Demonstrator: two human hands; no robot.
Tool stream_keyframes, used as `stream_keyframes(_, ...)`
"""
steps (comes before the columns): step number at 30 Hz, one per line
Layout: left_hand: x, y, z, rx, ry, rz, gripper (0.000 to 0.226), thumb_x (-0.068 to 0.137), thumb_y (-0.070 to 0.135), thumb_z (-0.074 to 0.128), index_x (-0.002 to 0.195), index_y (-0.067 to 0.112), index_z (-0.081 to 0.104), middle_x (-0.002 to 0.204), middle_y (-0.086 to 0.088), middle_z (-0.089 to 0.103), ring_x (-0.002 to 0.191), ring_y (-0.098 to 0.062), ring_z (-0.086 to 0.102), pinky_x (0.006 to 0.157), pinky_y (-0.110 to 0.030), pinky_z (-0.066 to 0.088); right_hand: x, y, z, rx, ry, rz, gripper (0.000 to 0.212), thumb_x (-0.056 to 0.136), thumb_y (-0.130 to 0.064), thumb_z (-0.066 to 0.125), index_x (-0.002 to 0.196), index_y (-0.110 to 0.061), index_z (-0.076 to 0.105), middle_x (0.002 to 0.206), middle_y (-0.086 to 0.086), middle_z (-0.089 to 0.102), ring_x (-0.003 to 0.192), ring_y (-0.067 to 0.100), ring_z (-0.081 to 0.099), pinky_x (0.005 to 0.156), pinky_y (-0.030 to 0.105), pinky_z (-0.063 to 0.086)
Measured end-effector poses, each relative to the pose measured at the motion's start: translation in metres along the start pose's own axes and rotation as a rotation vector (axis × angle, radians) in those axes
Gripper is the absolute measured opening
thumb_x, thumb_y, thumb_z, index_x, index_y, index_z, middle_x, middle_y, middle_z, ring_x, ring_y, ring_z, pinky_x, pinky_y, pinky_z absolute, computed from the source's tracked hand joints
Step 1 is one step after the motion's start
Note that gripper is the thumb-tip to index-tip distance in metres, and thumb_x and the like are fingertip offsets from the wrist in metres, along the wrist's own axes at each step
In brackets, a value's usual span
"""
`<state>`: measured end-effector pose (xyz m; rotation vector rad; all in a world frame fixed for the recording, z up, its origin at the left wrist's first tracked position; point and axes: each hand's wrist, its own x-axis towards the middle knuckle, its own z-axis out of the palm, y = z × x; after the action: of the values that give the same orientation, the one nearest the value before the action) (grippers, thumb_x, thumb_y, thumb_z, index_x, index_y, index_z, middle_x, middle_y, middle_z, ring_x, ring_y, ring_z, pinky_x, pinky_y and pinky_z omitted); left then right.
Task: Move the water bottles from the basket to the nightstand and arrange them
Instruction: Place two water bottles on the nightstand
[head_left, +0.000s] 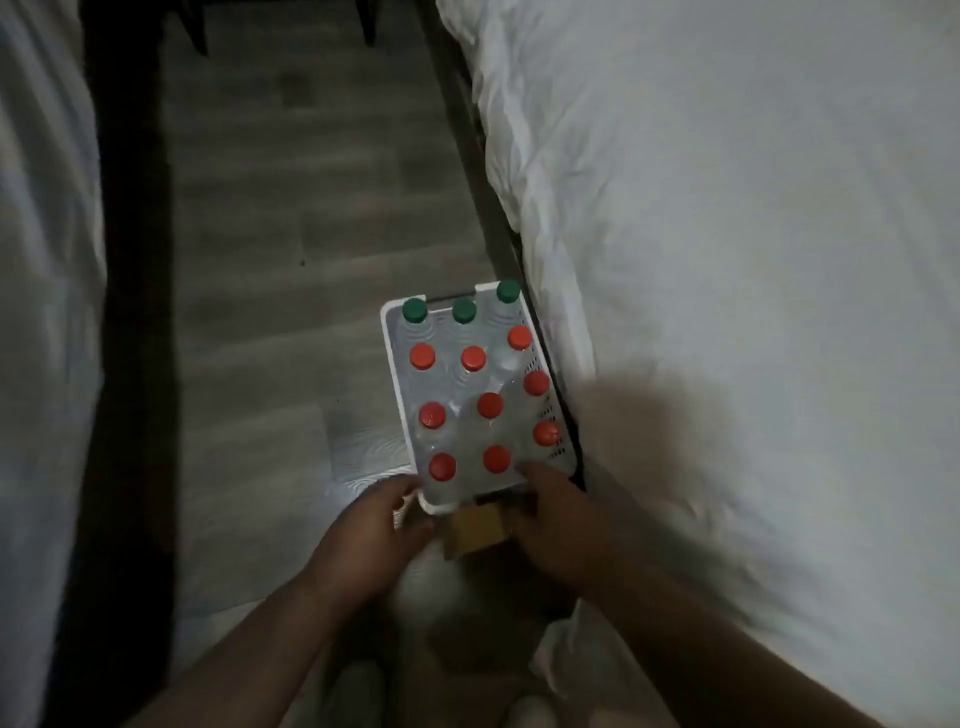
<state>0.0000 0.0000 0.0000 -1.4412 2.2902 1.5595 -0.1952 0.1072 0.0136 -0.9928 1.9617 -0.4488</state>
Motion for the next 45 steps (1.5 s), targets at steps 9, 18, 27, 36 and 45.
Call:
stream_keyframes(9, 0.076, -0.043, 0.045, 0.205, 0.122, 0.106, 0.042, 0.071, 0.055, 0.068, 0.107, 0.036, 0.059, 0.104, 0.014, 0.064, 0.094, -0.016, 0.06, 0.085, -0.038, 0.051, 0.071, 0.035, 0.042, -0.02, 0.224, -0.089, 0.023, 0.083, -0.027, 0.068, 0.102, -0.022, 0.057, 0.107, -0.007, 0.064, 0.094, 0.002, 0.052, 0.087, 0.021, 0.042)
stream_keyframes(18, 0.051, 0.0, 0.015, 0.133, 0.174, 0.133, 0.029, 0.07, 0.056, 0.07, 0.09, 0.035, 0.07, 0.088, 0.013, 0.07, 0.082, -0.008, 0.062, 0.077, -0.031, 0.052, 0.038, -0.004, 0.018, 0.18, 0.289, -0.019, 0.02, 0.084, -0.021, 0.069, 0.099, -0.023, 0.055, 0.095, -0.02, 0.057, 0.091, -0.001, 0.054, 0.08, 0.015, 0.044)
stream_keyframes(27, -0.071, 0.129, -0.127, -0.175, 0.199, 0.041, 0.019, 0.074, 0.025, 0.081, 0.08, 0.037, 0.069, 0.079, 0.022, 0.069, 0.079, 0.016, 0.06, 0.059, -0.004, 0.041, -0.076, -0.16, -0.076, 0.183, 0.347, -0.006, 0.033, 0.078, -0.023, 0.074, 0.1, -0.035, 0.052, 0.094, -0.024, 0.058, 0.087, -0.003, 0.057, 0.071, 0.007, 0.041)
stream_keyframes(36, -0.19, 0.191, -0.278, -0.232, 0.326, 0.121, 0.023, 0.077, 0.03, 0.077, 0.095, 0.031, 0.063, 0.089, 0.013, 0.066, 0.085, -0.007, 0.064, 0.076, -0.029, 0.053, -0.182, -0.334, -0.127, 0.086, 0.348, -0.095, 0.033, 0.075, -0.027, 0.079, 0.095, -0.035, 0.054, 0.101, -0.015, 0.063, 0.092, 0.004, 0.061, 0.083, 0.013, 0.048)
stream_keyframes(45, -0.27, 0.223, -0.406, -0.376, 0.54, 0.163, 0.026, 0.076, 0.013, 0.077, 0.086, 0.034, 0.066, 0.079, 0.017, 0.068, 0.077, 0.012, 0.062, 0.07, -0.011, 0.044, -0.226, -0.474, -0.155, 0.241, 0.26, -0.261, 0.026, 0.073, -0.02, 0.079, 0.093, -0.024, 0.063, 0.091, -0.006, 0.067, 0.087, 0.006, 0.064, 0.079, 0.025, 0.053)
